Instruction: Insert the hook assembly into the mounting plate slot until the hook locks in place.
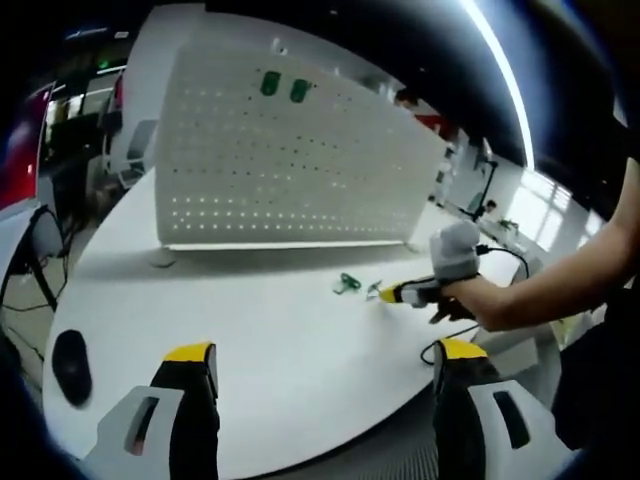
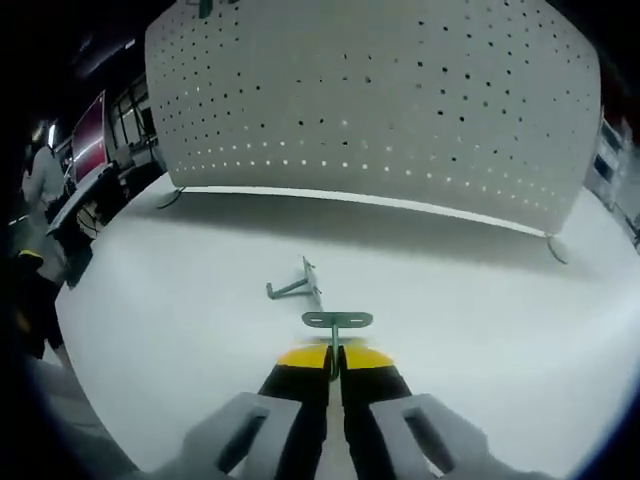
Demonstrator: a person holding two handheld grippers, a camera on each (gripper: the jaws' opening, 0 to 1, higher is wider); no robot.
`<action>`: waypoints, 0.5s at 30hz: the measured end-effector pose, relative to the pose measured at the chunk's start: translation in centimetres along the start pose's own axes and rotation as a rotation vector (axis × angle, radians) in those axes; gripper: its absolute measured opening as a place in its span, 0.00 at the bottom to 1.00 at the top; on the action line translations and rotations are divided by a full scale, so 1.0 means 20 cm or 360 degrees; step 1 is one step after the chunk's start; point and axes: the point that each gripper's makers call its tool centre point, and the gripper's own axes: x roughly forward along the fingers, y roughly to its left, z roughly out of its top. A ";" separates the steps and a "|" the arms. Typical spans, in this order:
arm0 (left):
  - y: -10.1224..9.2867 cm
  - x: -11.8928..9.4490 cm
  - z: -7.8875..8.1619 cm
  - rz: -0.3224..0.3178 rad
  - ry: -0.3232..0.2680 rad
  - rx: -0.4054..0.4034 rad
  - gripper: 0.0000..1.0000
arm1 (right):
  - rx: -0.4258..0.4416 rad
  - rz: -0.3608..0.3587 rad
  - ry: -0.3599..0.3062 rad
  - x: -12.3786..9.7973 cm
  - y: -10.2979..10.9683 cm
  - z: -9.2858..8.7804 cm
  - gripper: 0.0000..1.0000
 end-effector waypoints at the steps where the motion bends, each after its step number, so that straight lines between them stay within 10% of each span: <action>1: 0.00 0.00 0.00 -0.0001 -0.0001 0.0006 0.91 | 0.0018 0.0014 -0.0006 0.00 0.01 0.01 0.00; 15: 0.02 -0.01 0.00 0.0031 -0.0006 0.0075 0.91 | 0.0368 0.0220 -0.0177 -0.13 0.16 0.27 0.00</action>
